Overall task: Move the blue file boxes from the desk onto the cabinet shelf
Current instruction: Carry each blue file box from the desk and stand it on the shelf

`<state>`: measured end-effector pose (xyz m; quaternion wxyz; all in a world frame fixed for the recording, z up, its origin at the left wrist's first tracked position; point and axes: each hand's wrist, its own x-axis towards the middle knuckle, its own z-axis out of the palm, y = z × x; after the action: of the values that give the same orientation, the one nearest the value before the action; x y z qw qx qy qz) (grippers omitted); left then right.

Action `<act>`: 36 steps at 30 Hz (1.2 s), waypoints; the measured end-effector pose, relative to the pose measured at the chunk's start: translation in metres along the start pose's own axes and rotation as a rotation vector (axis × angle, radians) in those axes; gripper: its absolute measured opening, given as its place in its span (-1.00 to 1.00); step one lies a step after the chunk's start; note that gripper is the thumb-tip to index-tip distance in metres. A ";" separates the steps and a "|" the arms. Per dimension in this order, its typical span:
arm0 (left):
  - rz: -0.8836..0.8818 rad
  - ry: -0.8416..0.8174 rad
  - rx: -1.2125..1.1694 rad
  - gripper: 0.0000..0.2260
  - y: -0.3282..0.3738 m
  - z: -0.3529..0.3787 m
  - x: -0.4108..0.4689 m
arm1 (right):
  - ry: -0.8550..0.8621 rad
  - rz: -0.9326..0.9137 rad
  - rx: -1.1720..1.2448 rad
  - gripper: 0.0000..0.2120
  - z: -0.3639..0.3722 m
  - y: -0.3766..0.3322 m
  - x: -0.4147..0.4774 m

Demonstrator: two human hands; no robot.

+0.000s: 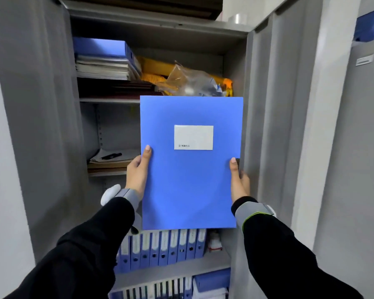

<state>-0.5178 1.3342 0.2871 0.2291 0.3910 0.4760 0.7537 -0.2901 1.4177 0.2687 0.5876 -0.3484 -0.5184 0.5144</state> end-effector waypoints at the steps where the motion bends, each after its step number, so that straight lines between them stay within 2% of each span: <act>1: 0.016 0.007 0.001 -0.42 -0.006 0.000 0.016 | -0.011 -0.010 0.002 -0.49 0.008 0.006 0.017; 5: 0.084 0.031 0.010 -0.47 -0.031 0.003 0.082 | -0.031 -0.053 0.018 -0.45 0.041 0.035 0.089; 8: 0.122 0.067 0.035 -0.55 -0.046 0.005 0.131 | -0.072 -0.058 0.026 -0.33 0.070 0.050 0.142; 12: 0.177 0.079 0.093 -0.60 -0.061 0.011 0.209 | -0.034 -0.096 0.024 -0.50 0.112 0.069 0.227; 16: 0.247 0.129 0.117 -0.66 -0.088 0.023 0.280 | 0.053 -0.150 0.011 -0.53 0.143 0.092 0.299; 23: 0.290 0.204 0.137 -0.70 -0.135 0.031 0.349 | 0.179 -0.185 -0.025 -0.45 0.169 0.139 0.369; 28: 0.323 0.211 0.133 -0.74 -0.151 0.029 0.383 | 0.194 -0.223 -0.052 -0.44 0.188 0.152 0.405; 33: 0.343 0.198 0.149 -0.67 -0.165 0.023 0.397 | 0.254 -0.239 -0.006 -0.29 0.205 0.162 0.424; 36: 0.327 0.255 0.122 -0.75 -0.175 0.013 0.406 | 0.204 -0.245 -0.034 -0.37 0.219 0.169 0.431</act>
<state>-0.7515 1.7095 0.2836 0.0179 0.3777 0.4762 0.7939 -0.5722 1.8458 0.2655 0.6894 -0.3429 -0.5034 0.3921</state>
